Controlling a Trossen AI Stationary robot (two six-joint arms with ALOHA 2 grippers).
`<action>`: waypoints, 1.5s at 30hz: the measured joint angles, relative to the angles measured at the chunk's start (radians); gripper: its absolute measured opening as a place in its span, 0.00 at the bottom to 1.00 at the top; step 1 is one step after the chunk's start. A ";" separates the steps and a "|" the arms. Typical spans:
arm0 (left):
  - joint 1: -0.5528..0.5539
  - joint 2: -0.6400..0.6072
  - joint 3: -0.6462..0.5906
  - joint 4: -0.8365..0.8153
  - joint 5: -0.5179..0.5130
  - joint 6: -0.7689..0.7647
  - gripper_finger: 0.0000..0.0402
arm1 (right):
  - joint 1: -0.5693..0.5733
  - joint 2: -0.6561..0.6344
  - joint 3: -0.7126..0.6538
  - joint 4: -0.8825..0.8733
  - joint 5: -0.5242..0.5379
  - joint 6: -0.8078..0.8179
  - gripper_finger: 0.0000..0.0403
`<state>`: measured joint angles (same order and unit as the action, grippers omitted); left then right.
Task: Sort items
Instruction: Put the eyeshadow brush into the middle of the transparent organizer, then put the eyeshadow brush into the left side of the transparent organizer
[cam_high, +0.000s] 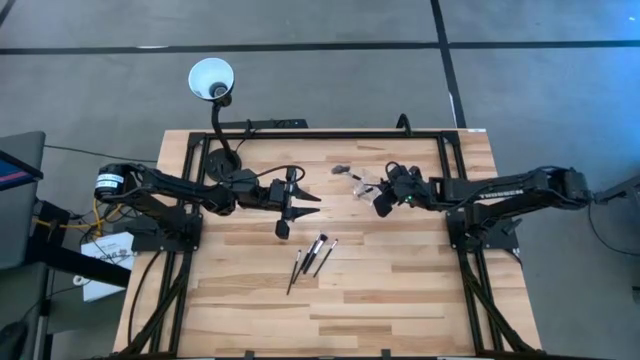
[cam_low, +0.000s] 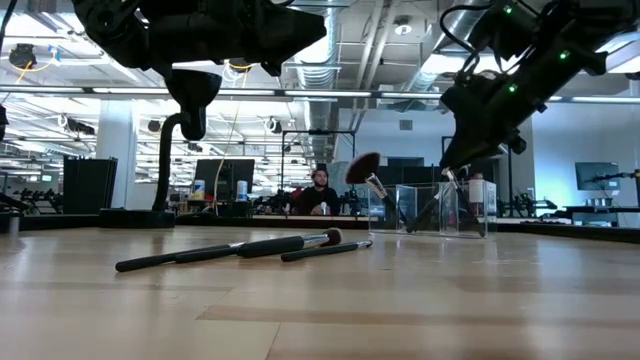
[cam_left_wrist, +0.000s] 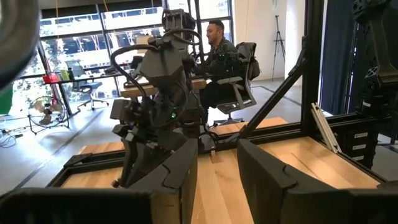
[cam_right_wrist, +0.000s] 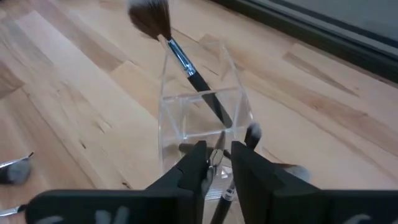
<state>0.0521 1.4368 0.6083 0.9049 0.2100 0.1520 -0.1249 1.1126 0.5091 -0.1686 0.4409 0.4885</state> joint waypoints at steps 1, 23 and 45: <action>0.000 0.000 0.000 0.000 0.000 0.000 0.28 | 0.000 -0.001 0.000 0.001 0.000 0.000 0.18; -0.079 0.000 -0.001 -0.437 -0.024 -0.216 0.27 | 0.144 -0.103 0.000 0.211 0.003 -0.138 0.32; -0.144 0.000 -0.001 -0.440 -0.397 -0.131 0.25 | 0.179 0.407 0.000 0.833 -0.528 -0.658 0.35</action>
<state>-0.0919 1.4368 0.6075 0.4650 -0.1867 0.0212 0.0545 1.5198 0.5095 0.6646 -0.0873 -0.1699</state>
